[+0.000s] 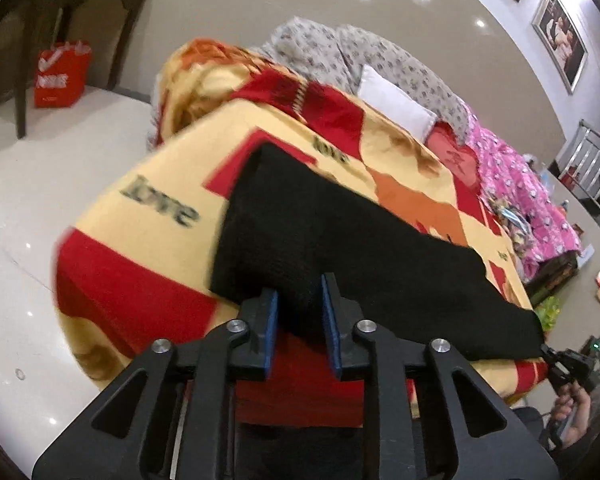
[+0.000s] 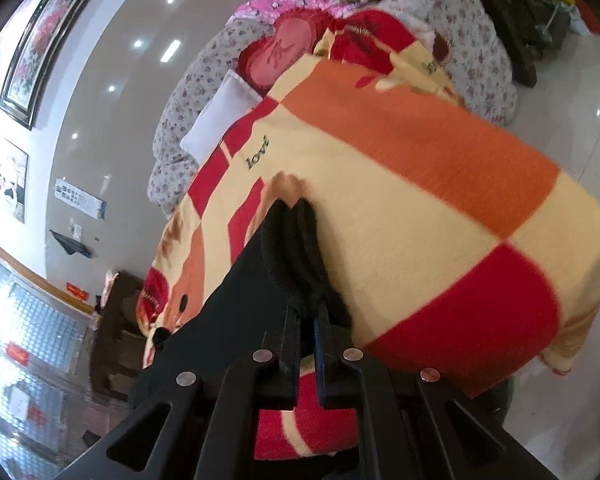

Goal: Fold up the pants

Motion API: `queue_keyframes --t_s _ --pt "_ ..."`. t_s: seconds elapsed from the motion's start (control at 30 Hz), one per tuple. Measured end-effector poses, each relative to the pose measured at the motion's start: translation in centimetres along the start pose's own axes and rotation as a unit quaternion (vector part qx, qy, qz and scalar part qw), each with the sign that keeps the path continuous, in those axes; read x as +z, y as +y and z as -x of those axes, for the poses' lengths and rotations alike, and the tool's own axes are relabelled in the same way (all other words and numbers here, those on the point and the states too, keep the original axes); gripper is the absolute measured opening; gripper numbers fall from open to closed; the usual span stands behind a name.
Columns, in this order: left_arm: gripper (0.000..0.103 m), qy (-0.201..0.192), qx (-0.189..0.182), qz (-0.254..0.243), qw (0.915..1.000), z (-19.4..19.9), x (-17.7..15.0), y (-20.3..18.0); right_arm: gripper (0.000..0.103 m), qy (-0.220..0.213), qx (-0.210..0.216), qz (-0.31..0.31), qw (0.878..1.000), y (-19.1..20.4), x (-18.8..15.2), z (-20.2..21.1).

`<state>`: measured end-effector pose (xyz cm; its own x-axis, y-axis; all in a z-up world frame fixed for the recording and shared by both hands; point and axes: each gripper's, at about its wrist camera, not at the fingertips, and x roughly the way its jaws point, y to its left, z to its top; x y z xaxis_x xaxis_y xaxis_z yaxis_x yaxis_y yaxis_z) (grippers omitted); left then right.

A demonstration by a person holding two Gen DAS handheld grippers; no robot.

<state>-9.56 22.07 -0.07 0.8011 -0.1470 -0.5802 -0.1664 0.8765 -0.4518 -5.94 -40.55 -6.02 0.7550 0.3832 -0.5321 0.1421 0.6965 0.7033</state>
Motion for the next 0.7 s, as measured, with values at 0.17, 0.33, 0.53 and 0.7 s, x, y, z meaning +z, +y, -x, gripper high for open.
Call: queue_keyframes --t_s 0.17,0.33,0.53,0.7 --pt "0.031 -0.13 0.076 -0.021 0.9884 3.9 1.3 -1.3 0.005 -0.106 -0.104 0.069 0.986 2.5 0.9 3.7" --pt "0.031 -0.118 0.05 -0.107 0.986 0.9 2.4 -5.8 0.006 -0.135 -0.065 0.23 0.962 13.0 0.1 2.7" --pt "0.032 -0.029 0.13 -0.109 0.9851 -7.4 1.2 -4.6 0.006 0.041 0.067 0.392 0.917 25.6 -7.0 -9.8" --pt "0.033 -0.074 0.135 -0.143 0.9777 -7.3 0.1 -4.3 0.006 0.147 0.078 0.405 0.899 29.4 -10.9 -19.1"
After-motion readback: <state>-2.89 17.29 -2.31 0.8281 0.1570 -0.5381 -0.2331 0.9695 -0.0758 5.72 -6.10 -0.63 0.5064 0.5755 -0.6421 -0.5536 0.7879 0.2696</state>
